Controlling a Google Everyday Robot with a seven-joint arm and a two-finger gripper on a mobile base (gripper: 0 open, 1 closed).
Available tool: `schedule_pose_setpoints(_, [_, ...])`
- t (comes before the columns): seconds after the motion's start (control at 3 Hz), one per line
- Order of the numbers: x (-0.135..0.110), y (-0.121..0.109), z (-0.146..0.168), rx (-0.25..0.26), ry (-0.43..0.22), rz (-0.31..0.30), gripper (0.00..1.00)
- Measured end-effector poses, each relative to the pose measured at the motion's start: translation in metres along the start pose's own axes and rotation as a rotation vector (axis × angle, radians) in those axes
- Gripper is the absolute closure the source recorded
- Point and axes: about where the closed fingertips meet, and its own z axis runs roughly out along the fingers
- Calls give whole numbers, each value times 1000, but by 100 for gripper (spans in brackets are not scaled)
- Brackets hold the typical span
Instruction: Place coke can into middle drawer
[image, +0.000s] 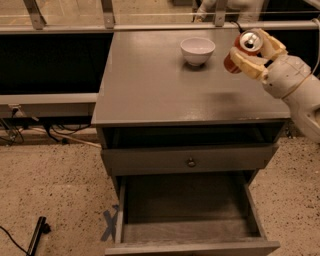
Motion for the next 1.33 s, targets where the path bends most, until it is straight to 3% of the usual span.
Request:
schedule_pose_setpoints(0.33, [0,1,1,-3,0,1,100])
schedule_pose_setpoints(0.67, [4,6,4,-51,-16,-8,100])
schedule_pose_setpoints(1.0, [6,16,3,-153,-14,-8,100])
schedule_pose_setpoints(1.33, [-3,50,-23,-323,18,2,100])
